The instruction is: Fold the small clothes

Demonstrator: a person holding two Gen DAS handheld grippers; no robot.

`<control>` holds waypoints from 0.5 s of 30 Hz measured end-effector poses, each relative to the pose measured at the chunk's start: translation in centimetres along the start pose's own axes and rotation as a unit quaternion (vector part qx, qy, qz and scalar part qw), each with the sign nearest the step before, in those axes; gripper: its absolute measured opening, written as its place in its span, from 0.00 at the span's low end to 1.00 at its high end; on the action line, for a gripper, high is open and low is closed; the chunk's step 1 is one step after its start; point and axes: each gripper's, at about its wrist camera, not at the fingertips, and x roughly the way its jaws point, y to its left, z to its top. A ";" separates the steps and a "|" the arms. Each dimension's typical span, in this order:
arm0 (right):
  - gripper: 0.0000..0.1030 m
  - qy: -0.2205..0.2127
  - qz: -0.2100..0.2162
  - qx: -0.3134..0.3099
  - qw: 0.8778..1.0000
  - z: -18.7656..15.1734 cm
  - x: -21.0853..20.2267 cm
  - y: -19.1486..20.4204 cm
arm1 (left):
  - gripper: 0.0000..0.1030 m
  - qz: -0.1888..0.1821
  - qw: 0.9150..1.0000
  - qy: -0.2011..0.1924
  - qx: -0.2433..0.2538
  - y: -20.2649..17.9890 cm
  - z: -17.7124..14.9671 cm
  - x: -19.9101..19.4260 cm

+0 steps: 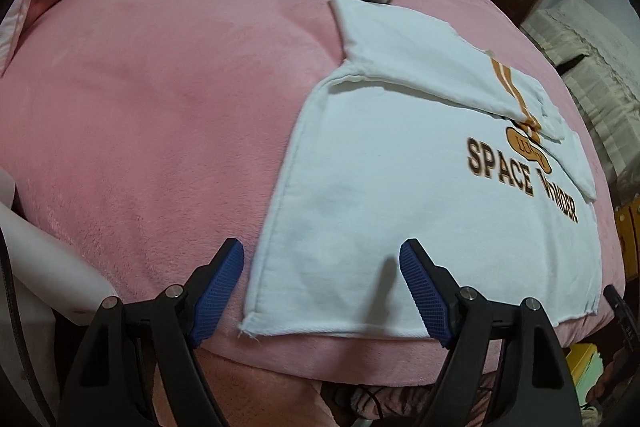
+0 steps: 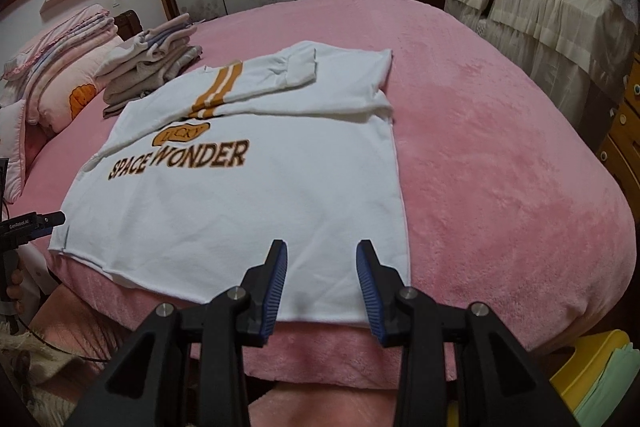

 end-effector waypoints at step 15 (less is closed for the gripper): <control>0.35 0.018 -0.012 0.034 0.999 -0.4 1.2 -3.1 | 0.78 -0.002 1.000 0.006 0.003 0.3 -0.1 1.6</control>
